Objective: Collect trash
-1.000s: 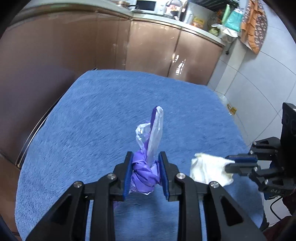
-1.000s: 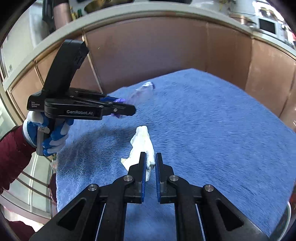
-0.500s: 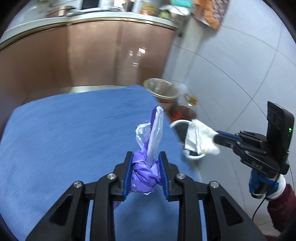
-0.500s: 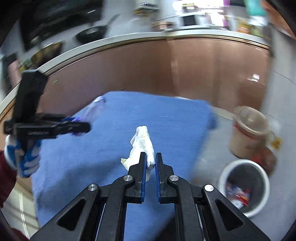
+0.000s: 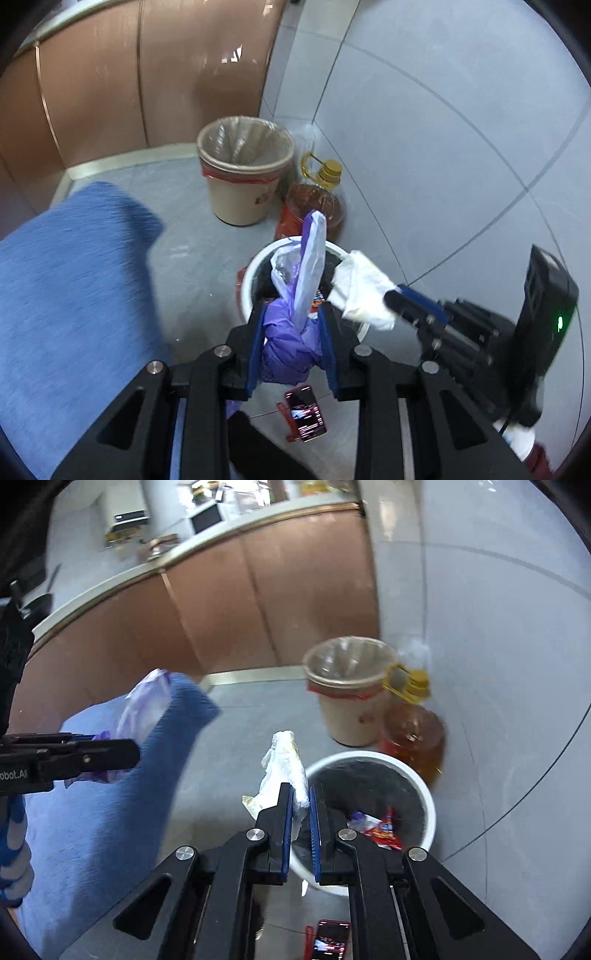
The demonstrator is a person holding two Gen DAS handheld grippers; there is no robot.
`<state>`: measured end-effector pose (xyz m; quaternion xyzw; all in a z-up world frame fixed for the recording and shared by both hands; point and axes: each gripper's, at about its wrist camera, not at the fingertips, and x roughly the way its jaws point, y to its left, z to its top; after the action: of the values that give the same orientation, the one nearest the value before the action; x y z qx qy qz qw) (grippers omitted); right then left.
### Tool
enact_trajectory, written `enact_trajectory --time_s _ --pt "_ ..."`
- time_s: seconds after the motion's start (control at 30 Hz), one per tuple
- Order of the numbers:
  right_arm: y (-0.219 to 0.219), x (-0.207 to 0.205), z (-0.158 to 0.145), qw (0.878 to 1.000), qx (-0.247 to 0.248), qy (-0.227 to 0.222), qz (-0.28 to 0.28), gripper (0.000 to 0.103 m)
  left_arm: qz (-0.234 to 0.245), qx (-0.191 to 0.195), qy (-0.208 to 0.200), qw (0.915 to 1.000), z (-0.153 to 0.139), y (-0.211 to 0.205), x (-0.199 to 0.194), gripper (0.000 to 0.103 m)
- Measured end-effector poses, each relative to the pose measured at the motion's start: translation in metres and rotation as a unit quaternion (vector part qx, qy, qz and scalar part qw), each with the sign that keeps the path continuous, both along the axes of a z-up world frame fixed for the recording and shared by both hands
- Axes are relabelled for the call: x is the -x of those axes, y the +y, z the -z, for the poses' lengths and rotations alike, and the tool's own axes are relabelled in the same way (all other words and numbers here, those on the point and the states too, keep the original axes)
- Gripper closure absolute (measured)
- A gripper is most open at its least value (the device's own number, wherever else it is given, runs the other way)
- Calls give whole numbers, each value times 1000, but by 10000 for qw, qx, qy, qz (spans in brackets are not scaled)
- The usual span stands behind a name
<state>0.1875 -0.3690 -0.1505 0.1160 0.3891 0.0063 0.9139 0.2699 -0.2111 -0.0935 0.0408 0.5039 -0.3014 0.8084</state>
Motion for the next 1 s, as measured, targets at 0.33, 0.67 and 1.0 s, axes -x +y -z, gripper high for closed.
enact_trajectory --time_s 0.33,0.67,1.0 --pt "-33 -28 48 9988 -23 355 334 91 -112 3 481 9988 49 -60 -34 73" --pt "-55 -36 84 9963 -217 604 573 69 -312 157 623 9974 64 -63 -42 56" --pt "-30 -8 47 9982 -128 286 519 59 -763 399 -140 9962 5 -18 -1 56"
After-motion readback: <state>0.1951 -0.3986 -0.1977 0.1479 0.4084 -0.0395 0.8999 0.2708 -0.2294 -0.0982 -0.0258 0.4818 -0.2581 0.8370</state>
